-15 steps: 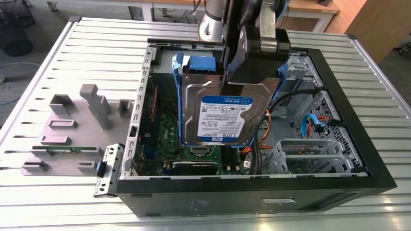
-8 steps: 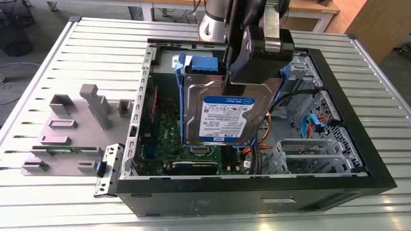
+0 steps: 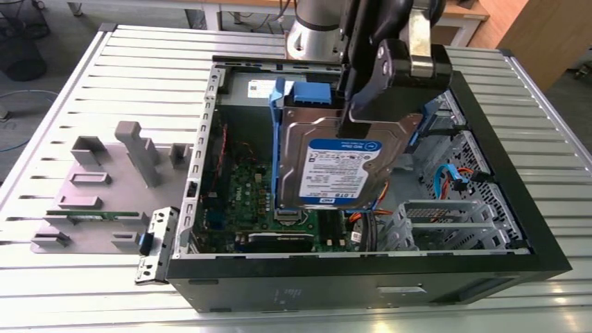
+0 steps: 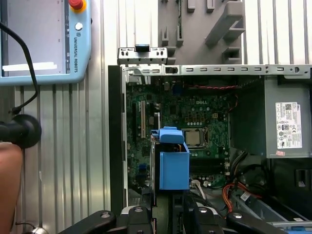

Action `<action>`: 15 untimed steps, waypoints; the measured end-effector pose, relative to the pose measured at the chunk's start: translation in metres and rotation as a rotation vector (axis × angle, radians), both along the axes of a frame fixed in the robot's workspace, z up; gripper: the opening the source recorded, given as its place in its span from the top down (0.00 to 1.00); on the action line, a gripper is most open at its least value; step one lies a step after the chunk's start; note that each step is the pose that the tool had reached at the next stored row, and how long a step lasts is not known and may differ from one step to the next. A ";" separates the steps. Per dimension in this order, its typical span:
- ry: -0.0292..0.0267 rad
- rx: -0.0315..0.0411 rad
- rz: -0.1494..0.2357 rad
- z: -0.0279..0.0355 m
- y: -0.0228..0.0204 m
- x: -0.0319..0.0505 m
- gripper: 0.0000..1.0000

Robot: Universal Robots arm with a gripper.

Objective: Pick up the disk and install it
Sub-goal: 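Insert the disk into the insertion slot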

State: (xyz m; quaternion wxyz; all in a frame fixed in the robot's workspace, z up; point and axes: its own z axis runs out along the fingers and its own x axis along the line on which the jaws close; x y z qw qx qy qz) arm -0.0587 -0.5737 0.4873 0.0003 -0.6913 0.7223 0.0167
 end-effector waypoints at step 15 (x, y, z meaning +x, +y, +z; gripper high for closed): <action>0.0000 -0.0001 0.000 0.0000 0.0000 0.0279 0.65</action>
